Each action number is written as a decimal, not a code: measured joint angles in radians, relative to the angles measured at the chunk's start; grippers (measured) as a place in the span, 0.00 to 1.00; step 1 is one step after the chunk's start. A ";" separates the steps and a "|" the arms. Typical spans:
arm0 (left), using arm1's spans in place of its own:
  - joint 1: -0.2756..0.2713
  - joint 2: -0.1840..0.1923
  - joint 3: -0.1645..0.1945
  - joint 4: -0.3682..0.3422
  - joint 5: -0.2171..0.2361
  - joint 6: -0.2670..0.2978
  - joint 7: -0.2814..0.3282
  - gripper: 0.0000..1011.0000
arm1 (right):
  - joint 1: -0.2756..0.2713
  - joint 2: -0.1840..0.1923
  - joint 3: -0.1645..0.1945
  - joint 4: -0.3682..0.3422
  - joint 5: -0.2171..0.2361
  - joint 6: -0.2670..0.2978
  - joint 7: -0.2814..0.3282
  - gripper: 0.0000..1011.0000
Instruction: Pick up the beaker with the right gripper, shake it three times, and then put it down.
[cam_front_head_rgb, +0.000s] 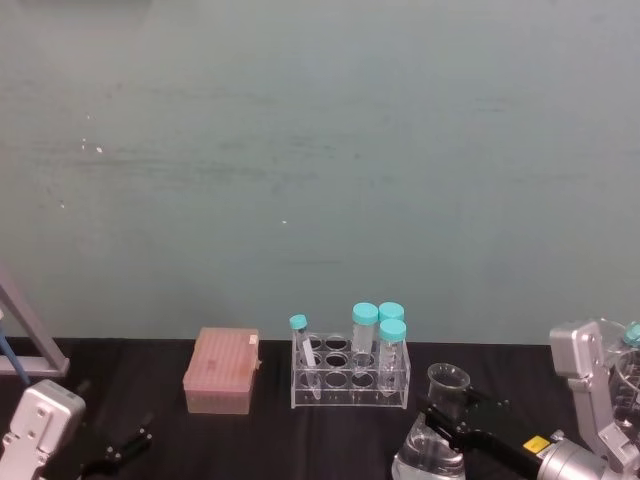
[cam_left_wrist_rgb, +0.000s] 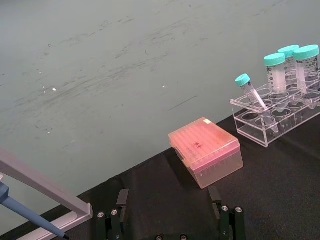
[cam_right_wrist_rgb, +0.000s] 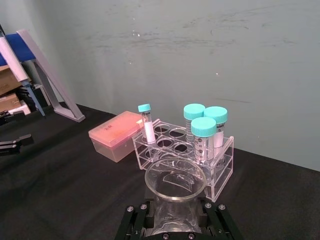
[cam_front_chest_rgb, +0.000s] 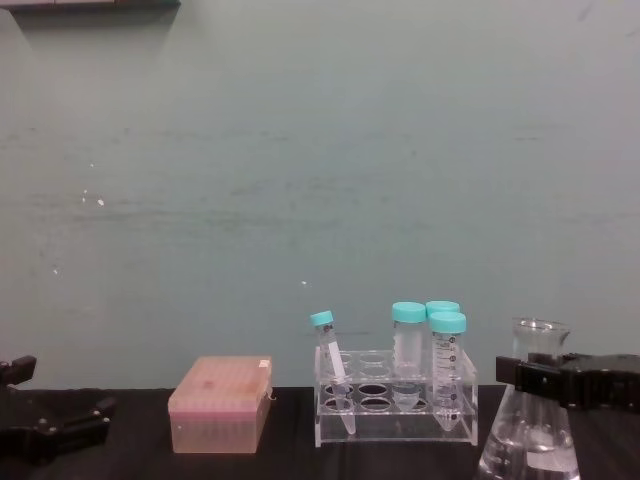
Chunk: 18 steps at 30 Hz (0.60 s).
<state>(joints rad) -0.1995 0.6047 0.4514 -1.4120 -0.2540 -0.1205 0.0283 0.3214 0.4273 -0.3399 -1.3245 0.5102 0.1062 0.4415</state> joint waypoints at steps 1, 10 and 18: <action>0.000 0.000 0.000 0.000 0.000 0.000 0.000 0.99 | 0.000 0.000 0.000 0.000 0.000 0.000 0.000 0.45; 0.000 0.000 0.000 0.000 0.000 0.000 0.000 0.99 | 0.005 -0.001 -0.001 0.003 -0.001 0.001 -0.005 0.45; 0.000 0.000 0.000 0.000 0.000 0.000 0.000 0.99 | 0.010 -0.004 -0.004 0.008 -0.003 0.001 -0.005 0.45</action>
<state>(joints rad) -0.1995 0.6047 0.4514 -1.4120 -0.2539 -0.1205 0.0283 0.3309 0.4237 -0.3442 -1.3169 0.5076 0.1074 0.4370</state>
